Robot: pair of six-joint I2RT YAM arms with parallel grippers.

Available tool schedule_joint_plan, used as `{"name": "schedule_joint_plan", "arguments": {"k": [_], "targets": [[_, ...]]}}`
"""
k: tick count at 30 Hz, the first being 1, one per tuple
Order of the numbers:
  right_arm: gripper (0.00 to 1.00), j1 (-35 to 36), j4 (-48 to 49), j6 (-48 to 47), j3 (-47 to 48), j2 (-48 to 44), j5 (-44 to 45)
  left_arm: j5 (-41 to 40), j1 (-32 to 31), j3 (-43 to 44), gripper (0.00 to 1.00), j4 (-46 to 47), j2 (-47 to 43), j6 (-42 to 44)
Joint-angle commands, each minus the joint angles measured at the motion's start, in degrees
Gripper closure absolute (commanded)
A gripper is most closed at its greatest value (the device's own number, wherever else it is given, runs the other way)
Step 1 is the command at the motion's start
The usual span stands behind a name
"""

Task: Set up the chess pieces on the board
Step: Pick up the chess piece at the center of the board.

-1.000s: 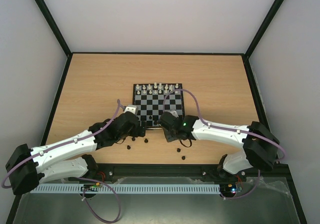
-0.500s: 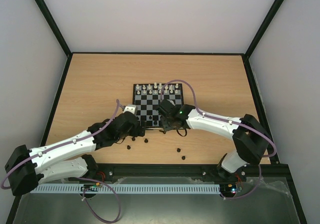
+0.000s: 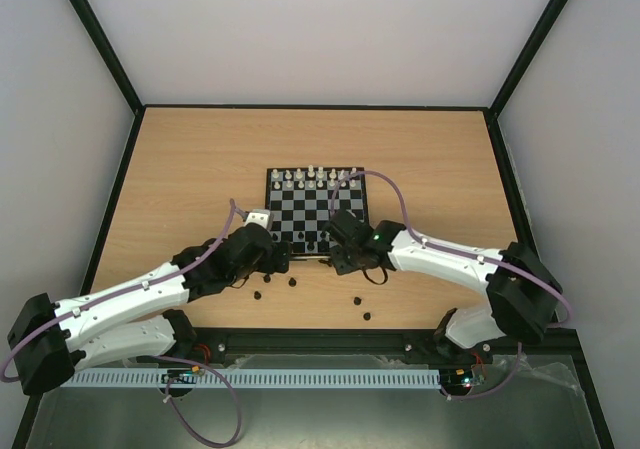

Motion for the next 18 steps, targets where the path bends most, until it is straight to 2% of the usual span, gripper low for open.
{"name": "schedule_joint_plan", "arguments": {"k": [1, 7, 12, 15, 18], "targets": [[0.67, 1.4, -1.0, 1.5, -2.7, -1.6, -1.2, 0.6, 0.3, -0.6, 0.01, 0.2, -0.1, 0.5], [0.66, 1.6, -0.3, 2.9, -4.9, -4.5, -1.4, 6.6, -0.5, -1.5, 0.01, 1.1, 1.5, 2.9], [0.66, 1.7, -1.4, 3.4, -5.4, -7.4, -0.4, 7.7, -4.5, -1.7, 0.03, 1.5, 5.0, 2.3], [0.65, 1.7, -1.9, 3.4, -5.3, -8.9, -0.2, 7.0, -6.5, -1.4, 0.12, 2.3, 8.9, 1.5], [0.65, 1.7, -2.6, 3.4, -5.4, -9.8, 0.0, 6.4, -7.8, -0.5, 0.27, 3.2, 13.1, 1.1]]}}
